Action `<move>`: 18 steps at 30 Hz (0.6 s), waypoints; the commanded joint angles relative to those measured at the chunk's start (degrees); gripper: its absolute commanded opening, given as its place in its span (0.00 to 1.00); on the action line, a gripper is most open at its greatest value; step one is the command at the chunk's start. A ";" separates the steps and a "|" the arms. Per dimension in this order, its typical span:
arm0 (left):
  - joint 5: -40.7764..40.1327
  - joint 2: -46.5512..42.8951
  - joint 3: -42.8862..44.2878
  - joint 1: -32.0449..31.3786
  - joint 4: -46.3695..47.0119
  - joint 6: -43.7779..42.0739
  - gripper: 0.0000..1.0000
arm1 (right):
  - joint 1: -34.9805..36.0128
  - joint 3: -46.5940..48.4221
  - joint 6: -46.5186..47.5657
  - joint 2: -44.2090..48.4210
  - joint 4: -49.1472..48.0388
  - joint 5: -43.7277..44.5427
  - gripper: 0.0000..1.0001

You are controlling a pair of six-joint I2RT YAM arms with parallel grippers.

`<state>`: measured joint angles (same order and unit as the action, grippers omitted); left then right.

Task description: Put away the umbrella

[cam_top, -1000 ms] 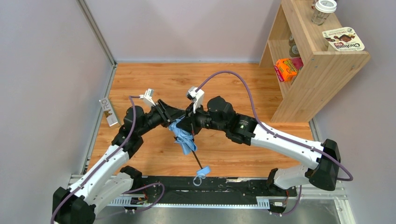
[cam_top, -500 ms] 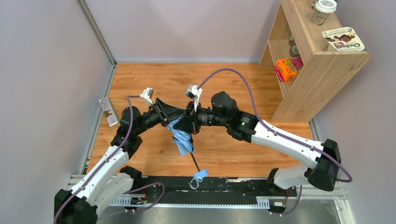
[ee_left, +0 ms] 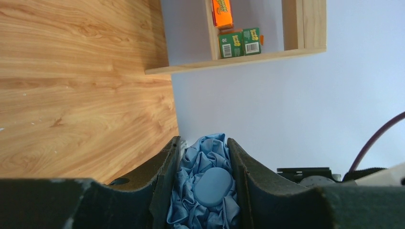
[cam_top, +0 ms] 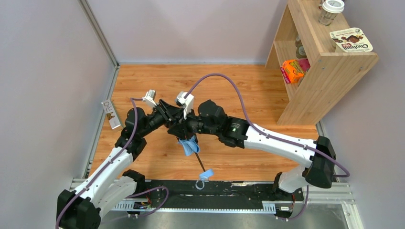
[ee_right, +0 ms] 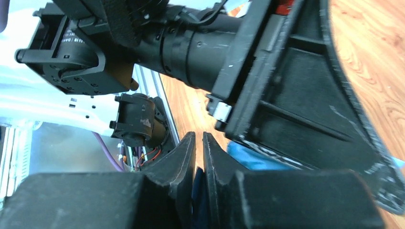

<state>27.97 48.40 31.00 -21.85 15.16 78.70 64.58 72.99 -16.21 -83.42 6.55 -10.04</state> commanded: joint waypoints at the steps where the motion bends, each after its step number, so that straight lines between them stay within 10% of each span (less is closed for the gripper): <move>1: -2.48 -1.03 2.84 -0.21 11.73 7.08 0.00 | 1.78 -1.62 0.05 -3.60 8.49 -2.43 0.17; 8: -2.65 -0.50 2.04 -0.04 14.81 9.02 0.00 | -0.68 -9.26 -6.47 -2.98 2.08 -7.44 0.15; 18: -1.86 -2.43 3.62 0.05 5.34 2.26 0.00 | -1.30 -2.78 -3.04 2.20 11.29 -8.67 0.50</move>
<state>24.88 49.54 29.28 -22.13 14.46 78.32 63.61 68.36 -20.51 -82.94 4.29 -16.27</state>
